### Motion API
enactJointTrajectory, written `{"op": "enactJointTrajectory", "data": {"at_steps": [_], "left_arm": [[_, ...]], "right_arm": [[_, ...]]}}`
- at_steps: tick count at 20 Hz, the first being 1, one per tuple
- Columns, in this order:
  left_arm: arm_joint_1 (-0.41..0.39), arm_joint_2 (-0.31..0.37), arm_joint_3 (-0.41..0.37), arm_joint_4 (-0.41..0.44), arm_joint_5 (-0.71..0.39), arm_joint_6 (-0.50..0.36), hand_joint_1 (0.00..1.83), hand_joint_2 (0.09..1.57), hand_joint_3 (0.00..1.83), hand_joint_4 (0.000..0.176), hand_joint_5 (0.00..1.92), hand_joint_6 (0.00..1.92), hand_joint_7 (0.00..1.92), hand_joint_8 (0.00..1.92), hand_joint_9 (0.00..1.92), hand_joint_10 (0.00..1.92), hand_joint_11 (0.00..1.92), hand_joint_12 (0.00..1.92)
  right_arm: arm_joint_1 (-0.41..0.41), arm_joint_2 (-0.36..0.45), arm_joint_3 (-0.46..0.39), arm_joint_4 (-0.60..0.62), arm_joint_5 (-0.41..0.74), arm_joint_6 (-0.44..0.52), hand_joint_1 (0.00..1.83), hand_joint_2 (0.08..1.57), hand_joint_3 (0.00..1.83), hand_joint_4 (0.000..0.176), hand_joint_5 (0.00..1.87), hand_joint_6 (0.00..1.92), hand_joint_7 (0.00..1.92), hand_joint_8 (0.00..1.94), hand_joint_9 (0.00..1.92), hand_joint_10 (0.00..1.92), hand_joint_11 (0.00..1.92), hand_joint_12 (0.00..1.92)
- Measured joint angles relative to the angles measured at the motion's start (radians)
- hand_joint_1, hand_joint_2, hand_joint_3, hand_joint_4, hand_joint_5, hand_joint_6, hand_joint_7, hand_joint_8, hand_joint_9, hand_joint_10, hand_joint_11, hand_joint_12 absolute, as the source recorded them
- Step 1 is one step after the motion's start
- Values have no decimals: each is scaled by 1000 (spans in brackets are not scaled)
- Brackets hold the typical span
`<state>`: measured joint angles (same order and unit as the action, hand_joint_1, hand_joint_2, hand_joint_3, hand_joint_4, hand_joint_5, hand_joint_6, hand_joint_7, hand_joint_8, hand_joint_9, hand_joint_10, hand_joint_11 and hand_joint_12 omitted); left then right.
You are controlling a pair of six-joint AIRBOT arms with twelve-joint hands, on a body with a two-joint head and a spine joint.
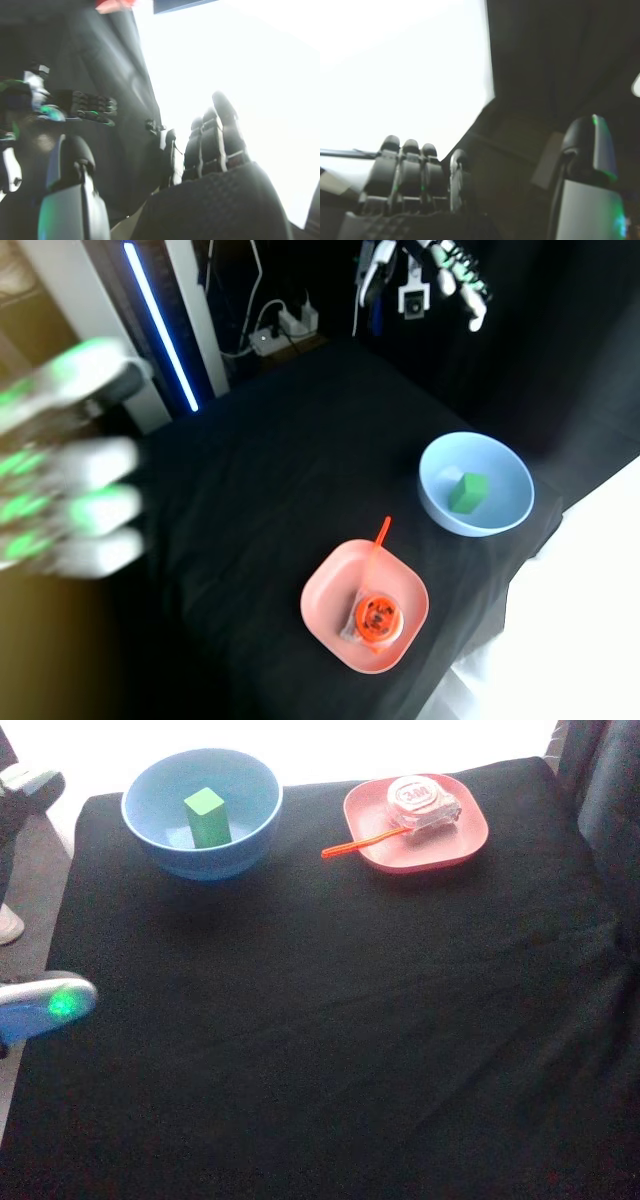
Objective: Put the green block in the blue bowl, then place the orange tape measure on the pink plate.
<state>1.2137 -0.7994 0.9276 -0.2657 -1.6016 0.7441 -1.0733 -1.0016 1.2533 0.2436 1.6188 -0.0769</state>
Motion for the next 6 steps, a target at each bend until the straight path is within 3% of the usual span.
{"op": "enactJointTrajectory", "data": {"at_steps": [1, 2, 3, 4, 6], "left_arm": [[-9, -9, 1, 18, -6, 0, 425, 1019, 8, 72, 0, 0, 9, 1, 29, 3, 1, 248], [-14, -31, 13, 22, -14, -8, 403, 1052, 16, 65, 0, 0, 9, 1, 34, 6, 0, 213], [-24, -48, 20, 12, -10, -13, 389, 1088, 2, 71, 1, 0, 1, 0, 20, 2, 28, 178], [-26, -63, 20, 2, -11, -17, 444, 1008, 0, 69, 0, 0, 0, 0, 37, 2, 93, 167], [-33, -91, 30, 5, -7, -29, 466, 960, 0, 114, 0, 0, 0, 0, 15, 0, 94, 150]], "right_arm": [[-4, -12, -5, -3, 23, 0, 859, 813, 30, 176, 0, 0, 0, 0, 0, 0, 0, 0], [-4, -34, -6, -7, 35, 0, 991, 805, 20, 176, 45, 16, 0, 0, 0, 0, 0, 0], [-4, -54, -7, -6, 38, 0, 978, 824, 24, 176, 75, 24, 0, 0, 0, 0, 0, 0], [-4, -74, -8, -6, 35, 2, 928, 858, 35, 176, 48, 10, 0, 0, 0, 0, 0, 0], [-5, -103, -8, -9, 28, 18, 795, 849, 21, 176, 1, 0, 0, 0, 0, 0, 0, 0]]}}
